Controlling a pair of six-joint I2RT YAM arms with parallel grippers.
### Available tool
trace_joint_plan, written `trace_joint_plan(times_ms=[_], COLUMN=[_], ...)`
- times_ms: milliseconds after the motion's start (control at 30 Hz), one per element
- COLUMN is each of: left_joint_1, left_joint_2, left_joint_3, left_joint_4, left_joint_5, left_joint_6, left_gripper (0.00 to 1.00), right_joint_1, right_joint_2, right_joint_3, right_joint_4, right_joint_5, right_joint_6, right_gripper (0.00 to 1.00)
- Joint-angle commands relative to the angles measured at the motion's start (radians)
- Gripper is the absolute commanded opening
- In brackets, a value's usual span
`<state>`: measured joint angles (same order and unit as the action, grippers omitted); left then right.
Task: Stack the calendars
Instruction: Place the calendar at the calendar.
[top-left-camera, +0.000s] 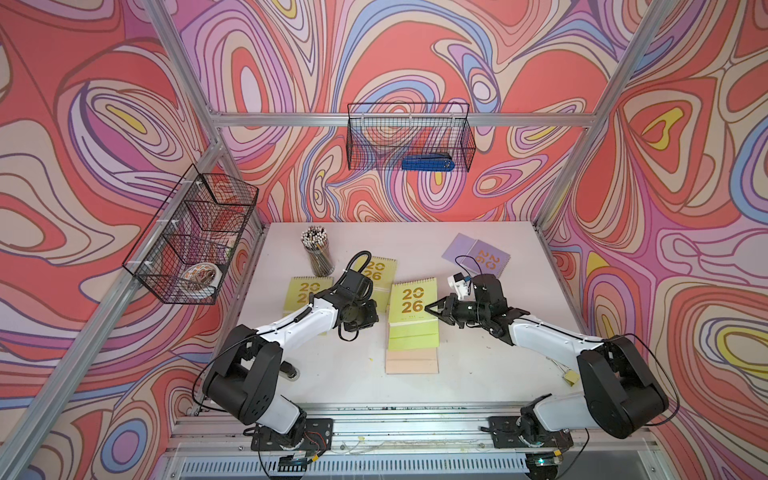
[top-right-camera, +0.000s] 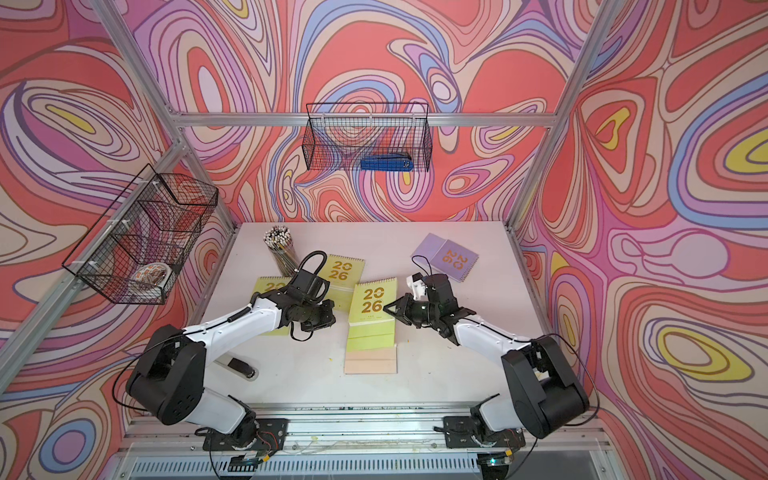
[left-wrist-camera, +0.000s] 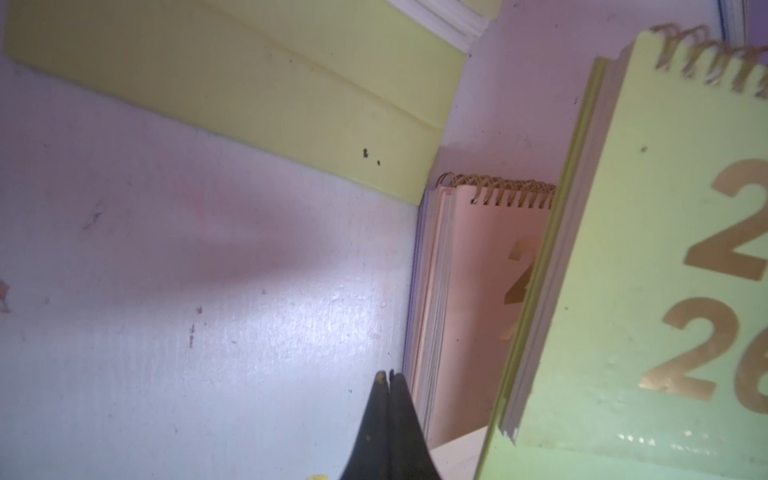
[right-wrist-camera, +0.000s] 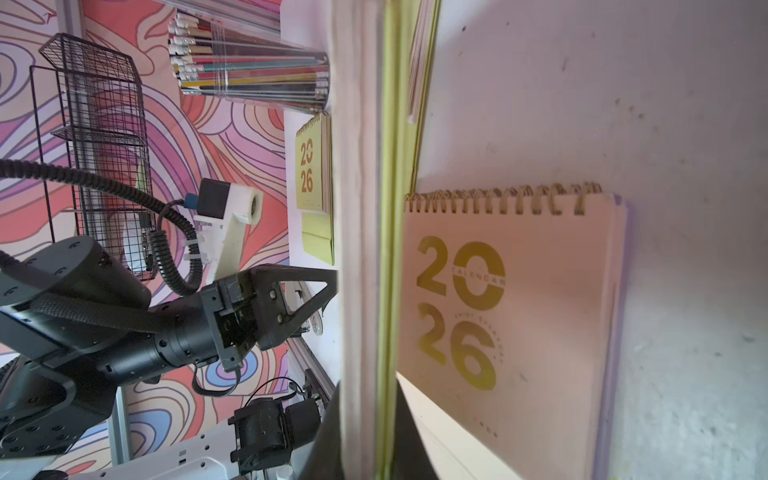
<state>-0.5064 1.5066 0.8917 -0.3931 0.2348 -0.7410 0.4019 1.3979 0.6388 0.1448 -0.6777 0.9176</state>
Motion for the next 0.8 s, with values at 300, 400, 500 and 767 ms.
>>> trace_joint_plan(times_ms=[300, 400, 500, 767], left_joint_1=[-0.046, -0.059, -0.065, -0.075], left_joint_2=[-0.036, -0.019, -0.010, 0.008], left_joint_3=[-0.148, -0.147, -0.145, -0.142], left_joint_4=[0.122, 0.155, 0.160, 0.168], left_joint_5=[0.036, 0.046, 0.049, 0.055], left_joint_6=[-0.092, -0.097, -0.100, -0.104], left_gripper=[0.00, 0.00, 0.00, 0.00], right_joint_1=[0.051, 0.057, 0.057, 0.057], right_joint_2=[-0.051, -0.031, -0.015, 0.033], right_joint_3=[-0.099, -0.106, -0.115, -0.113], right_joint_4=[0.149, 0.168, 0.185, 0.186], right_joint_5=[-0.036, -0.039, -0.034, -0.034], right_joint_6=[0.033, 0.033, 0.034, 0.017], right_gripper=[0.00, 0.00, 0.00, 0.00])
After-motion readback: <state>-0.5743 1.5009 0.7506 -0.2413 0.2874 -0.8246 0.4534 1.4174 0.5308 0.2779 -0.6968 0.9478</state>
